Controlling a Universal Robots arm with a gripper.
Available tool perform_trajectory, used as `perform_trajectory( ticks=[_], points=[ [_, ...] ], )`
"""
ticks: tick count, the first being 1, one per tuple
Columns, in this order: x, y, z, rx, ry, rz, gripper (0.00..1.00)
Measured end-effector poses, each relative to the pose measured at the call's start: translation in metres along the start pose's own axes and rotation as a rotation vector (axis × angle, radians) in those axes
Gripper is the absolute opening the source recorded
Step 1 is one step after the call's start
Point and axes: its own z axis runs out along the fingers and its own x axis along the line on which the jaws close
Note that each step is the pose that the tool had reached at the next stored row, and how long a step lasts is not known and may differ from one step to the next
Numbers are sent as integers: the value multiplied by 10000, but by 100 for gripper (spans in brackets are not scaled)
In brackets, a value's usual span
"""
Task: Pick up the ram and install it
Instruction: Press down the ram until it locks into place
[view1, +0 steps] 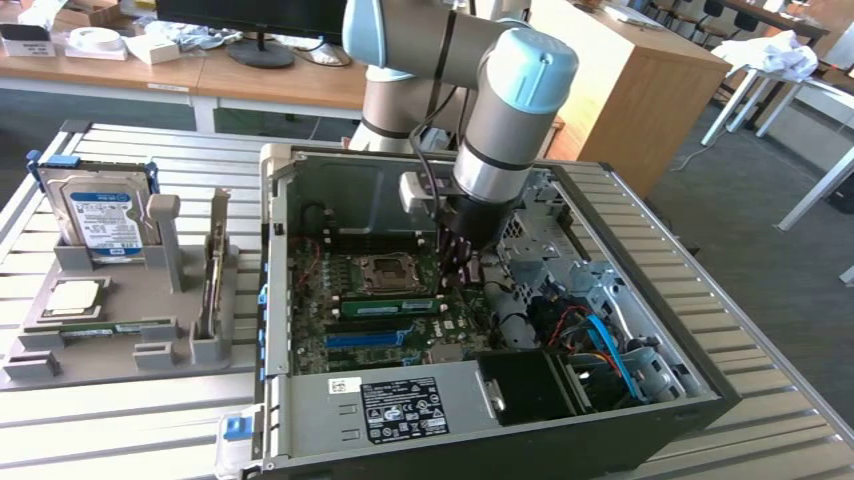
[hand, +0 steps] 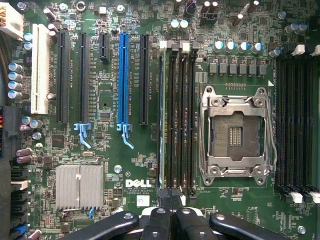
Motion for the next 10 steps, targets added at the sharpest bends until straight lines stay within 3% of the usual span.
perform_trajectory(
  ticks=[10],
  points=[
    [1,-1,28,0,-3,0,10]
  ],
)
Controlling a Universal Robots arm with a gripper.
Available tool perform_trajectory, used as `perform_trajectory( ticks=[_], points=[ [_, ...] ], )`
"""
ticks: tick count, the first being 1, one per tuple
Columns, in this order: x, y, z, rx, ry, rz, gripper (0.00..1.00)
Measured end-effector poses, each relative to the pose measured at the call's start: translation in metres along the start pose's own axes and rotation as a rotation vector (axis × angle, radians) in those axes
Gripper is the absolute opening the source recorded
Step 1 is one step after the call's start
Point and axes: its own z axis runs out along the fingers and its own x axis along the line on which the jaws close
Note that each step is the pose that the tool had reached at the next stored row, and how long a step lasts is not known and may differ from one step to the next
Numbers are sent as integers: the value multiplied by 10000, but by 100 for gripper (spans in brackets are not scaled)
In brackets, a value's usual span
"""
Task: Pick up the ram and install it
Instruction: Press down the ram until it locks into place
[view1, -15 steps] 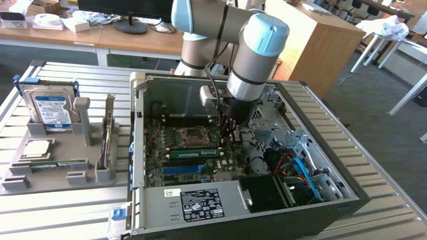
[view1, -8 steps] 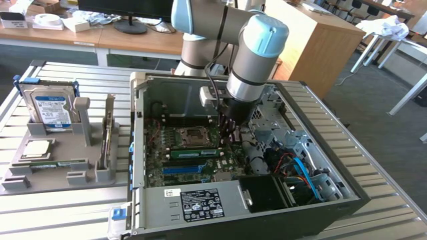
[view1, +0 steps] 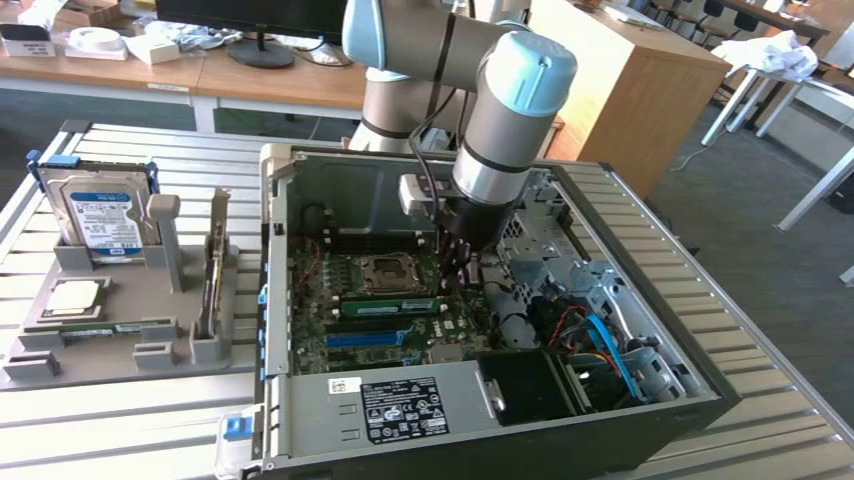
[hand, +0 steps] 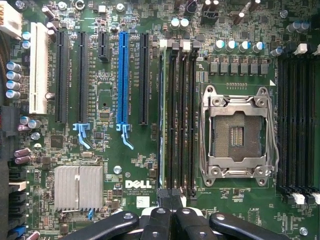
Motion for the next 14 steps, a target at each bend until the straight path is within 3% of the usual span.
perform_trajectory(
  ticks=[14],
  points=[
    [1,-1,40,0,1,0,10]
  ],
)
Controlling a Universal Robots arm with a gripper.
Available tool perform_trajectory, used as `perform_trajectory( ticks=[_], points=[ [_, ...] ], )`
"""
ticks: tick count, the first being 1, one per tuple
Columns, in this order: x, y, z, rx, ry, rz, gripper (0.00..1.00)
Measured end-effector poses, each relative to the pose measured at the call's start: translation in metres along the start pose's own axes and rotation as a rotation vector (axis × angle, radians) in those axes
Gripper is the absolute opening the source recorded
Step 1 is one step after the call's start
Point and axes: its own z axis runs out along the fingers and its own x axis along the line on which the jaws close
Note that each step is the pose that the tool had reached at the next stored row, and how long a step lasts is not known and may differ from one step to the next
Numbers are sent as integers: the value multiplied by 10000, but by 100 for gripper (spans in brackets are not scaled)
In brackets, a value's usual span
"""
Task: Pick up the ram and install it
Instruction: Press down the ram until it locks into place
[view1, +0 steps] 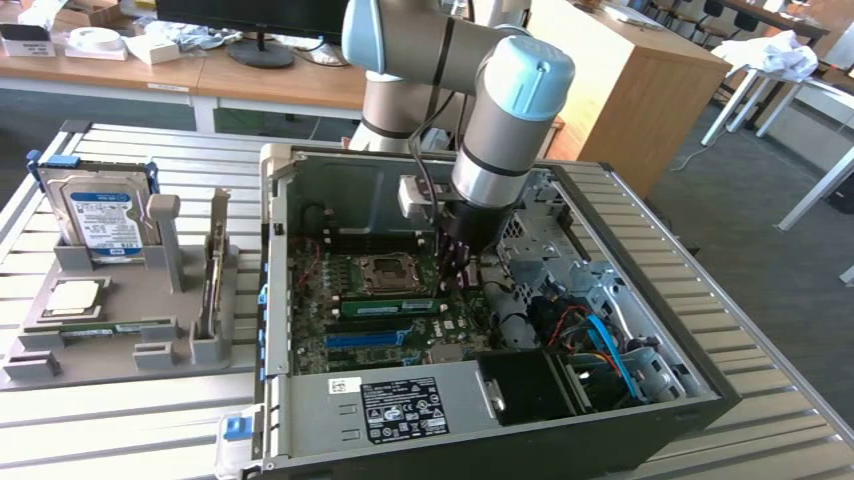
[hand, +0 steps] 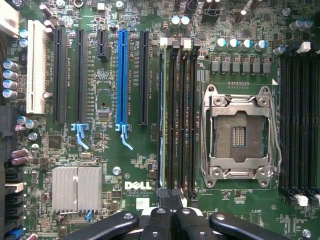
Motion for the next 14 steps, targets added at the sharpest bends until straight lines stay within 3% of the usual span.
perform_trajectory(
  ticks=[14],
  points=[
    [2,0,31,-2,5,0,10]
  ],
)
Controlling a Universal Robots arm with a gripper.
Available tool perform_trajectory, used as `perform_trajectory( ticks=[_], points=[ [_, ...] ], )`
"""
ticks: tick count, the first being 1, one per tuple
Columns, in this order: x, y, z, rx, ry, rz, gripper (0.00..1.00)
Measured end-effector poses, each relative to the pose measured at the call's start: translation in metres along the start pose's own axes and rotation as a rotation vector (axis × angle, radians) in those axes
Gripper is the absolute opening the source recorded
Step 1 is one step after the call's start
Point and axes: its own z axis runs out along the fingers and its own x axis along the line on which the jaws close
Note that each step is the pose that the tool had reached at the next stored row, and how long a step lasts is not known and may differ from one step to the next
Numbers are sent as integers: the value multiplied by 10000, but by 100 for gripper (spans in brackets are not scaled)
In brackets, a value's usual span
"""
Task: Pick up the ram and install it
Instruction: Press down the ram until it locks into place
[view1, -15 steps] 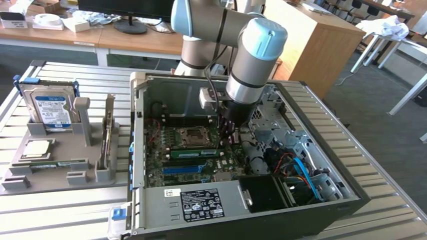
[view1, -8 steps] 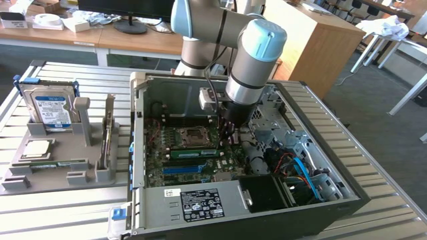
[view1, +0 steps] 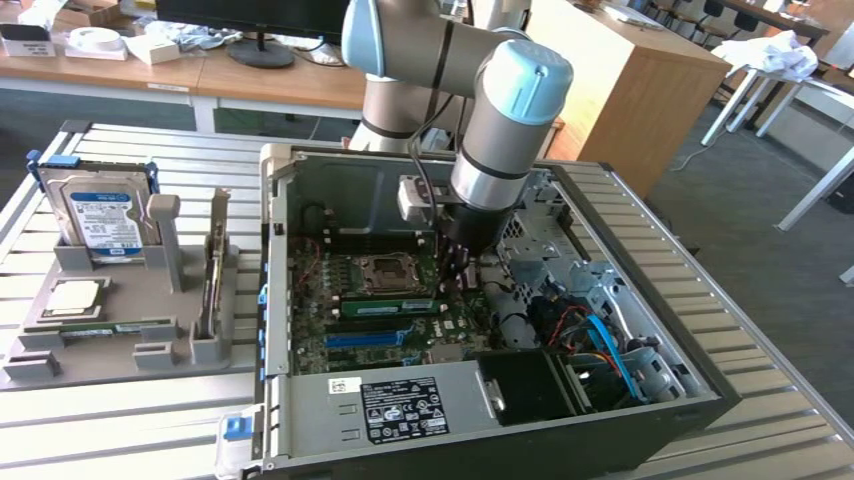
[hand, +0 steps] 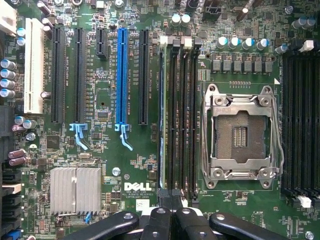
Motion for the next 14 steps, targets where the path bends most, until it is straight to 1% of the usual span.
perform_trajectory(
  ticks=[14],
  points=[
    [0,-1,19,2,-1,0,10]
  ],
)
